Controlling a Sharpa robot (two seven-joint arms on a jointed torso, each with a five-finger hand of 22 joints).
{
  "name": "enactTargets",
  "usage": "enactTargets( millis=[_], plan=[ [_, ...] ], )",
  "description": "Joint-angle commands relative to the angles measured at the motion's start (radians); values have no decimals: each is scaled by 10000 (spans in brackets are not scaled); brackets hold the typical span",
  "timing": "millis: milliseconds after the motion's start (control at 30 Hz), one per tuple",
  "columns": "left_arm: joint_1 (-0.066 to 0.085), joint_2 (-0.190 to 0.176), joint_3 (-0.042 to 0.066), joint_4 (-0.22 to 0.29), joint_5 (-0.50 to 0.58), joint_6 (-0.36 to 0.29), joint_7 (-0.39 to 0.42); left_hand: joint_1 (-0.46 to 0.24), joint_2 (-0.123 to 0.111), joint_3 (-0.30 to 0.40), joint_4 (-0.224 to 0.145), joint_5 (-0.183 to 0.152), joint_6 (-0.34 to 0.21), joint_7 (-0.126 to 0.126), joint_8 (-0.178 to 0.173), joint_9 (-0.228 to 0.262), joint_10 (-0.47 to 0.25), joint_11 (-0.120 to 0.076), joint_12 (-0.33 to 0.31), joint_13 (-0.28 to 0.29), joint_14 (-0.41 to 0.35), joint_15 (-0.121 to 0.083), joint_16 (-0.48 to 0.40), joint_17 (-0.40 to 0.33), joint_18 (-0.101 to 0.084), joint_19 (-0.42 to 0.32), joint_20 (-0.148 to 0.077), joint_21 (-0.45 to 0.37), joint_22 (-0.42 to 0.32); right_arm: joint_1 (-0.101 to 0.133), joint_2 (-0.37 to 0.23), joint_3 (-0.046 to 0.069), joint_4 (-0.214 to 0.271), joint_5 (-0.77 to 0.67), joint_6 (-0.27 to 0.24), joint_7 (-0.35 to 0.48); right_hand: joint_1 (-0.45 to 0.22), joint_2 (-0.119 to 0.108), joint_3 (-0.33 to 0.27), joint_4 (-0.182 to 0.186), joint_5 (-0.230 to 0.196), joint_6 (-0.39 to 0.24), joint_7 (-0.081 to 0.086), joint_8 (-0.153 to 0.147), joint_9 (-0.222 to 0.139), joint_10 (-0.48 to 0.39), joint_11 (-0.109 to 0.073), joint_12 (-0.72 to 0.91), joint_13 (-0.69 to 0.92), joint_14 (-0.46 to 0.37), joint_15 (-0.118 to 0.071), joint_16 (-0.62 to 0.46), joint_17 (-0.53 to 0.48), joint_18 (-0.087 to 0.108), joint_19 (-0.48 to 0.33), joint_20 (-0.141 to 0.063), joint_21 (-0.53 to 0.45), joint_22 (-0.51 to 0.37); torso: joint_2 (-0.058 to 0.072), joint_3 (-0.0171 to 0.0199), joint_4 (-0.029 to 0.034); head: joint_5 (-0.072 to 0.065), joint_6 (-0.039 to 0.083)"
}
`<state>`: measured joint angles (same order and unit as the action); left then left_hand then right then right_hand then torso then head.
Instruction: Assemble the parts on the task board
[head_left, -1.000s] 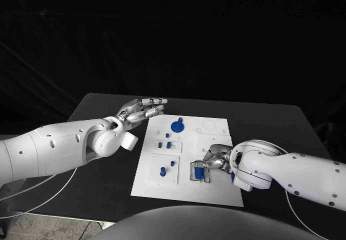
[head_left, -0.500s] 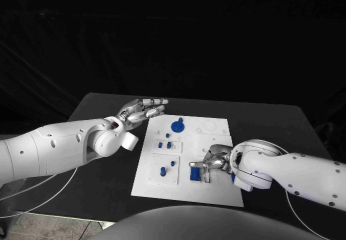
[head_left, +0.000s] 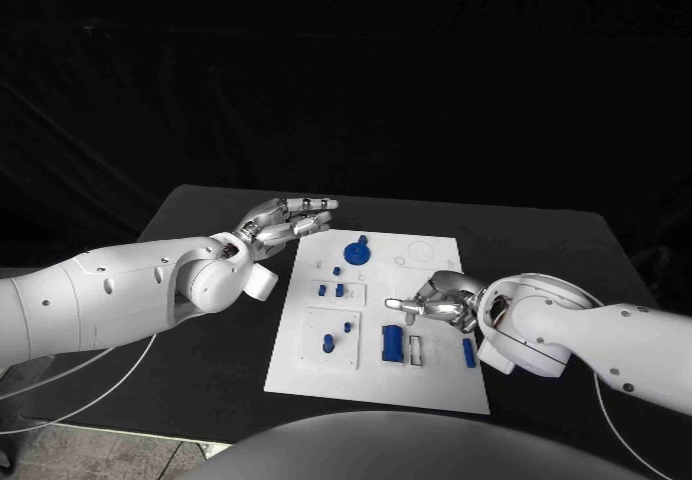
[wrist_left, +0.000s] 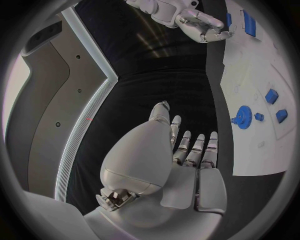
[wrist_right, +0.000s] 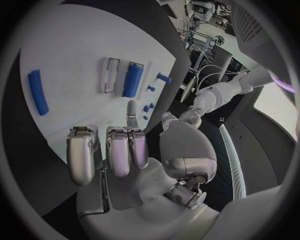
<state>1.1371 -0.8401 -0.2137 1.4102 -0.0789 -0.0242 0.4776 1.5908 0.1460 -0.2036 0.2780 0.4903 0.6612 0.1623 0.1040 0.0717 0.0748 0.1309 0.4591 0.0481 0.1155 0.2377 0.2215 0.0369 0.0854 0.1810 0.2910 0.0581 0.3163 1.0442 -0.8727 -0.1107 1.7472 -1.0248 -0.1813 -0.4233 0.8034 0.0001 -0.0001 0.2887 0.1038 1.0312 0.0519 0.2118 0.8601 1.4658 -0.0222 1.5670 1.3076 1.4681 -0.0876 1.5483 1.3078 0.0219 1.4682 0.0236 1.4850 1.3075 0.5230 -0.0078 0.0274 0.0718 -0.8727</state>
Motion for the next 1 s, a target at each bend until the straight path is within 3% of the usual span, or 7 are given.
enactTargets(
  millis=[33,333,500,633,767,900,1000],
  plan=[
    [4,26,5,0,32,181,48,85,9,-6,-70,35,32,-3,35,8,29,69,54,16,69,-13,32,10,-68,61,17,28,-9,216,-239,7,173,1158,-944,1548,272,0,-109,-6,232,68,-66,143,87,1050,-19,38,2632,965,25,69,2336,9,645,31,55,2331,-4,-2,9,-57,1],
    [3,49,5,-21,32,168,38,109,15,3,-80,65,60,19,47,11,53,98,103,22,79,-14,39,10,-63,74,17,31,-5,655,-1033,-5,193,1247,513,685,2031,-56,-264,-571,2952,-286,-101,514,382,1050,-55,38,2632,967,-17,81,2353,-17,690,-21,151,2367,-6,-14,5,-99,1],
    [3,64,4,-36,31,179,38,123,15,7,-87,78,64,29,51,11,74,114,143,27,86,-17,44,11,-60,78,17,31,-9,607,-1220,-36,247,685,1119,514,3074,-139,-217,-1231,2264,-473,-71,655,483,1050,-35,38,2632,964,5,75,2345,-12,677,-3,128,2359,-8,0,-7,-96,1],
    [1,74,4,-46,30,194,44,132,16,10,-91,86,65,35,53,11,86,121,164,29,88,-20,45,11,-59,78,17,30,-16,496,-1242,-48,373,-272,1075,640,3527,-106,-315,-1546,1314,-495,-125,1168,939,1050,-70,38,2632,967,-22,82,2359,-27,705,-10,184,2380,-1,9,-3,-105,1],
    [-3,71,4,-47,27,202,48,144,19,16,-98,96,62,42,54,10,97,132,173,30,89,-23,46,10,-57,77,17,29,-24,363,-1165,-57,491,-1259,939,780,3676,-76,-503,-1667,836,-632,-211,1913,1748,1050,-144,38,2632,965,-80,76,2348,-35,718,-57,211,2391,0,9,-4,-103,1],
    [-6,56,4,-43,25,211,47,144,19,16,-98,96,62,42,54,10,97,132,173,30,89,-23,46,10,-57,77,17,29,-24,133,-1011,-61,593,-2316,687,869,3660,-48,-832,-1619,432,-1054,-340,3076,3188,1050,-248,38,2632,959,-158,57,2316,-37,723,-139,216,2394,11,6,0,-102,1],
    [-8,48,4,-40,25,214,48,157,22,21,-104,104,77,49,58,12,108,141,189,32,92,-23,47,10,-56,77,17,28,-29,-9,-861,-62,576,-2808,600,878,3634,-67,-950,-1545,267,-1196,-384,3457,3698,1050,-287,38,2632,951,-205,38,2283,-38,725,-171,215,2394,11,0,5,-109,1]
  ],
)
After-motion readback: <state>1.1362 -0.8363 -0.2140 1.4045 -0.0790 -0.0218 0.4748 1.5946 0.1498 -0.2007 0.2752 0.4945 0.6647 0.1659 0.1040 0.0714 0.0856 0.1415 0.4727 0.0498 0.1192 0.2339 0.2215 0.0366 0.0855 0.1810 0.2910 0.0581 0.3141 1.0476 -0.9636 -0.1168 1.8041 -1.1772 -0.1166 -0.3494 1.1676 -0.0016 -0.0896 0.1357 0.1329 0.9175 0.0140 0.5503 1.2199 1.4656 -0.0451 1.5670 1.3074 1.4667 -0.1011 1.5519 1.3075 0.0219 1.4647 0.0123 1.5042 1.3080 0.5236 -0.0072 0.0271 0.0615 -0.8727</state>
